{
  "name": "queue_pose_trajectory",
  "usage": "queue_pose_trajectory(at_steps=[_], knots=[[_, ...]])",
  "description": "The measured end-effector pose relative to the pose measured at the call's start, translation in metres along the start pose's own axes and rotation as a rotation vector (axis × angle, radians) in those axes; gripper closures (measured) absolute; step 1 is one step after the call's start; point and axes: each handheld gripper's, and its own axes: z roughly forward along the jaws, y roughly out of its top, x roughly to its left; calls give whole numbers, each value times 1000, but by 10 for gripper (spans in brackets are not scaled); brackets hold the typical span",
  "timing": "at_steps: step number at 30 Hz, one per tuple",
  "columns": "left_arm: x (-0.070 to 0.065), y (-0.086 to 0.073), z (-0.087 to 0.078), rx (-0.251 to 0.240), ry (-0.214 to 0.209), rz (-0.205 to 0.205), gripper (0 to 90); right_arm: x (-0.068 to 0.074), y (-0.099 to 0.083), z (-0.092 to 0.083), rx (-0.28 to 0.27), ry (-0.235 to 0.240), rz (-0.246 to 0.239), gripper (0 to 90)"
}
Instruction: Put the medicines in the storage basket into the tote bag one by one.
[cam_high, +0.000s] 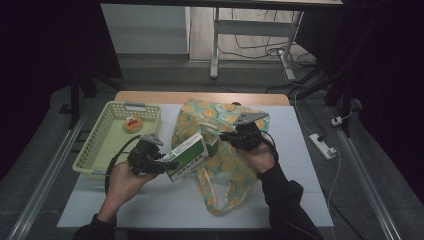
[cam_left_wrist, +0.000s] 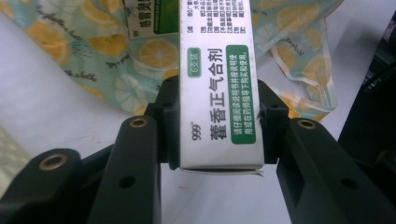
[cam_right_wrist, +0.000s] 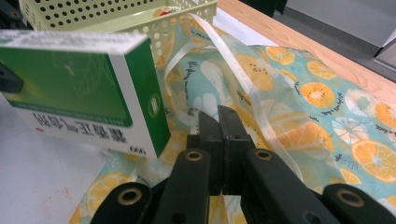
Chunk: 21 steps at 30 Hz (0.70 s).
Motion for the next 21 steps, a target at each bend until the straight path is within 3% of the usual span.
queue_pose_trajectory(at_steps=[21], knots=[[-10,6,37,72,21,26,615,1,0,1,-1,6,-1,893]])
